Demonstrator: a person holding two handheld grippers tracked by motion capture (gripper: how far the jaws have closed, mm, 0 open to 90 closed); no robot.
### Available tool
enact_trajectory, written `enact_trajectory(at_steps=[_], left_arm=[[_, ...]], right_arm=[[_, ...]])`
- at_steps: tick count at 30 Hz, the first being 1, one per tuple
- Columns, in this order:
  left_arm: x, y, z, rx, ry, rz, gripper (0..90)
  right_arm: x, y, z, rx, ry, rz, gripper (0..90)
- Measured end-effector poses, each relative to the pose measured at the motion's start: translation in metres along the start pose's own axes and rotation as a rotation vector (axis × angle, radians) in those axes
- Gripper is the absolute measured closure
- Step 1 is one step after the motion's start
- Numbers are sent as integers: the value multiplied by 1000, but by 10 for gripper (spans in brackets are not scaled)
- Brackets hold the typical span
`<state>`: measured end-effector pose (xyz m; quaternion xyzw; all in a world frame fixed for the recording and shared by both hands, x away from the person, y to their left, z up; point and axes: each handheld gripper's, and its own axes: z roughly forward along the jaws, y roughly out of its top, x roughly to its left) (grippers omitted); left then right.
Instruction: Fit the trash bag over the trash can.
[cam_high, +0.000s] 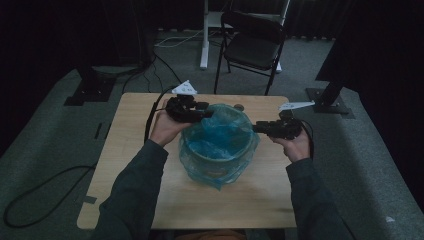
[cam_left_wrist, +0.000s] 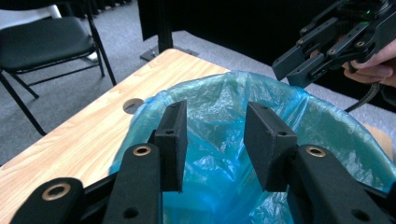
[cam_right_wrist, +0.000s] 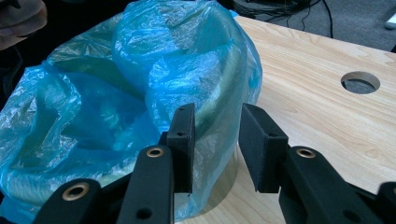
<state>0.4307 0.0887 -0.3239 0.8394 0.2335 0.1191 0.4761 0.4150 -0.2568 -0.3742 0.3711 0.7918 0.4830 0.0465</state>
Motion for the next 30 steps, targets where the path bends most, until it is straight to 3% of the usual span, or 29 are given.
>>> enact_trajectory(at_steps=[7,21,30], left_arm=[[-9,2,20,55,-44,33,600],[-23,8,51,141,-80,88,600],[-30,15,67,216,-61,144,600]], right_arm=[[0,-2,-1,-1,10,-1,654],[-1,-6,-1,3,24,0,645],[-1,-6,-1,4,23,-4,651]])
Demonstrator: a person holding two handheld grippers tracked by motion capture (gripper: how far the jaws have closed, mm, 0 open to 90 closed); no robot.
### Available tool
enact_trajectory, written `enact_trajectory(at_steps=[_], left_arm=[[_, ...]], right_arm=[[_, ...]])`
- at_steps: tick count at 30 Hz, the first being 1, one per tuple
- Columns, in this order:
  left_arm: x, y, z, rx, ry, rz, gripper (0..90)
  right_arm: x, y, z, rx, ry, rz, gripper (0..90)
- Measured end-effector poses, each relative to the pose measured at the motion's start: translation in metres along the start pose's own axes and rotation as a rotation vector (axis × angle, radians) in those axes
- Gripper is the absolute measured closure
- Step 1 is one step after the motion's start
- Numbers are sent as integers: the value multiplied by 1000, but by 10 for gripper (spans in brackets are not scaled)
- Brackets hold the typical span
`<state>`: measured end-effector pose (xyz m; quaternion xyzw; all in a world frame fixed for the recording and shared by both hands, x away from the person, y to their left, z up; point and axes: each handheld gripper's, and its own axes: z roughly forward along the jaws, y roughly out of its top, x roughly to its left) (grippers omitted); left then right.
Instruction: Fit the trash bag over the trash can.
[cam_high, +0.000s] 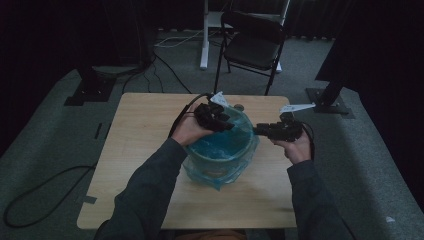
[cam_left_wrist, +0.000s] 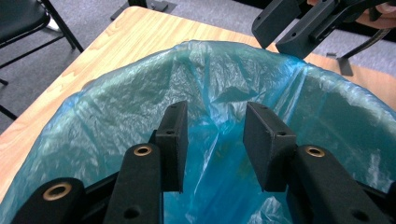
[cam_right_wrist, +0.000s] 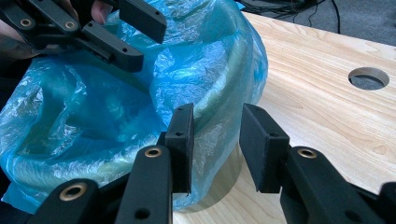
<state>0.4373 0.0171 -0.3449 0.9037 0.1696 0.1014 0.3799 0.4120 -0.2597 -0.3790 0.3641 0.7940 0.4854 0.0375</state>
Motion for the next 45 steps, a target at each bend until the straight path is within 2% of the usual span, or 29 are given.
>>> enact_trajectory(at_steps=[5,13,22,27,31,40,45], left_arm=[[-1,2,9,40,13,15,599],[0,2,21,137,47,33,599],[-4,1,32,226,84,82,599],[-6,1,37,262,99,94,594],[-8,0,43,310,113,121,591],[-10,0,49,368,106,149,586],[-13,-1,54,414,109,180,580]], right_arm=[[0,-1,0,-2,2,5,650],[-2,-5,1,-1,3,10,648],[-2,-5,0,-2,7,6,643],[-1,-4,0,-4,9,5,641],[-1,-4,0,-4,10,6,637],[-1,-4,-1,-10,12,2,633],[0,-4,-1,-12,15,1,629]])
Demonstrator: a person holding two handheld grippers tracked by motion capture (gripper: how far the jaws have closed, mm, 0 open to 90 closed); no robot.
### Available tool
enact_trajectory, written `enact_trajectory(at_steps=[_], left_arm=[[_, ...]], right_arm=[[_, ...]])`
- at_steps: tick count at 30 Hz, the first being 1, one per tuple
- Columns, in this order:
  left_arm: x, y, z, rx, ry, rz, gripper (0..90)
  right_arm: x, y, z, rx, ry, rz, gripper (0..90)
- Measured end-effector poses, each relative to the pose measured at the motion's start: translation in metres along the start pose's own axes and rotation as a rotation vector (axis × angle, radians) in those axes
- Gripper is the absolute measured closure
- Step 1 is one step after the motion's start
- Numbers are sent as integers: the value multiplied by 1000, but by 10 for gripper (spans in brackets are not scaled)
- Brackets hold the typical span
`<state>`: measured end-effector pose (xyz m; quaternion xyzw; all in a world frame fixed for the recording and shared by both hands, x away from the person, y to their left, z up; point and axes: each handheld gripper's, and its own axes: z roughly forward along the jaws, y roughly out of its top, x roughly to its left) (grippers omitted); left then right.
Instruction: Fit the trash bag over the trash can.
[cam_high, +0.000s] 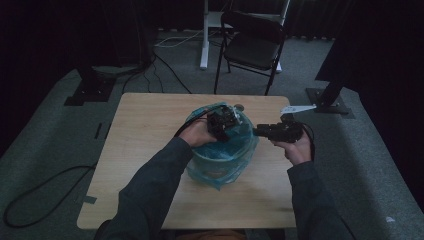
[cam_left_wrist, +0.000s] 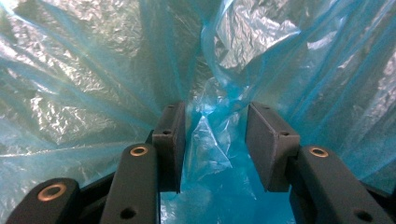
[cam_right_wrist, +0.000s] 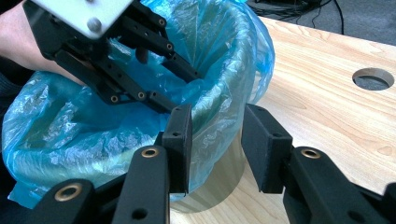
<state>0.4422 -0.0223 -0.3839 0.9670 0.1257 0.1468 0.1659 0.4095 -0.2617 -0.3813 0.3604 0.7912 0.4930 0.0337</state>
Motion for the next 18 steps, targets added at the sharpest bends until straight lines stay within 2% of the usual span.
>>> enact_trajectory(at_steps=[5,8,10,12,16,18], left_arm=[[-2,1,3,27,3,8,573],[-3,2,6,59,-2,36,564],[-4,2,7,68,11,48,561],[-4,2,5,60,15,38,558],[-1,0,-2,0,25,2,559],[1,-2,-7,-33,17,-18,561]], right_arm=[[0,0,-1,-1,1,-1,625],[0,0,-1,-2,3,-1,621],[-1,-1,0,-3,4,0,618],[-1,-1,0,-5,6,3,615],[-1,-1,0,-6,4,4,608],[-2,-1,-1,-8,2,4,606]])
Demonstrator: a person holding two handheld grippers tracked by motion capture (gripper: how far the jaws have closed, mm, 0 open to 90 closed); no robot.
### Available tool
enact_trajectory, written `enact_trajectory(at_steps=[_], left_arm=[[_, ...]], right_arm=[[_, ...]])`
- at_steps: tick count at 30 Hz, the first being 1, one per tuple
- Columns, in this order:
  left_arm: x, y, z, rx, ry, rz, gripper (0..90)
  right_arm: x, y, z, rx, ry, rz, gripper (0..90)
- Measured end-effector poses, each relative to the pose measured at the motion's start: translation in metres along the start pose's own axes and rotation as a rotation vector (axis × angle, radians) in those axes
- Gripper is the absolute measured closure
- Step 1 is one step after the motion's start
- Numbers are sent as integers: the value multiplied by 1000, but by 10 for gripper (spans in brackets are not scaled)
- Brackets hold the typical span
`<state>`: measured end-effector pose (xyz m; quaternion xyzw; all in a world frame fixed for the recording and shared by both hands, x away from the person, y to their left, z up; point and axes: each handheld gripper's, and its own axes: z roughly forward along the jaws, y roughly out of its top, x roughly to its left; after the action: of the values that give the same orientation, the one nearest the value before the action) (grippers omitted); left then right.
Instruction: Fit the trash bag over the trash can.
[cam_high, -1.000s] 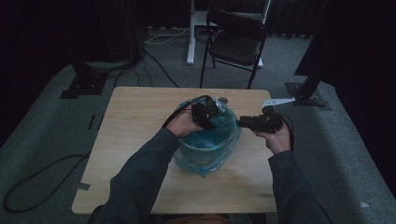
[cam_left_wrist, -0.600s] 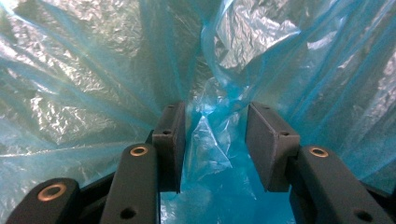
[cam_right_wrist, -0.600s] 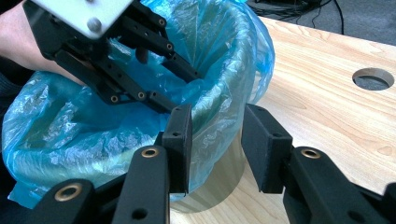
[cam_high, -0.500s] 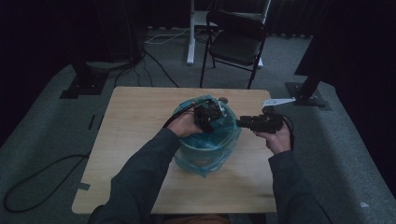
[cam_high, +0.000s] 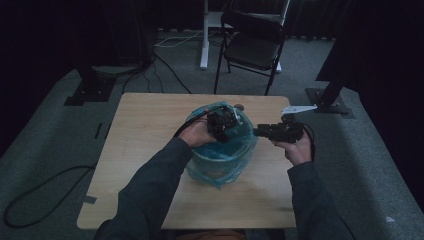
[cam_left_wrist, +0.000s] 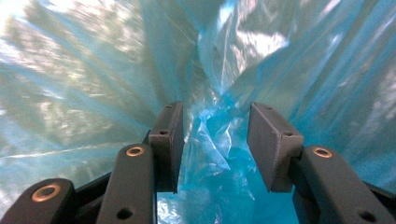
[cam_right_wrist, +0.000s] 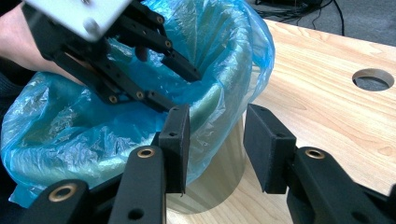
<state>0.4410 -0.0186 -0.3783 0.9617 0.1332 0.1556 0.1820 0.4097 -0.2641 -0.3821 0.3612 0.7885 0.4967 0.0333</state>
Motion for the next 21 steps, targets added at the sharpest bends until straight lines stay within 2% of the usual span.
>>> enact_trajectory(at_steps=[6,9,15,19,21], left_arm=[[7,-6,-15,-109,22,-67,561],[11,-11,-24,-182,11,-116,562],[15,-21,-44,-277,21,-156,562],[18,-31,-54,-337,25,-199,562],[20,-38,-59,-375,42,-224,562]], right_arm=[[-1,0,-3,-12,-4,2,600],[-2,-1,-5,-17,-10,4,595],[-4,-2,-10,-27,-23,6,584],[-5,-3,-11,-27,-27,8,578],[-6,-4,-11,-27,-29,10,577]])
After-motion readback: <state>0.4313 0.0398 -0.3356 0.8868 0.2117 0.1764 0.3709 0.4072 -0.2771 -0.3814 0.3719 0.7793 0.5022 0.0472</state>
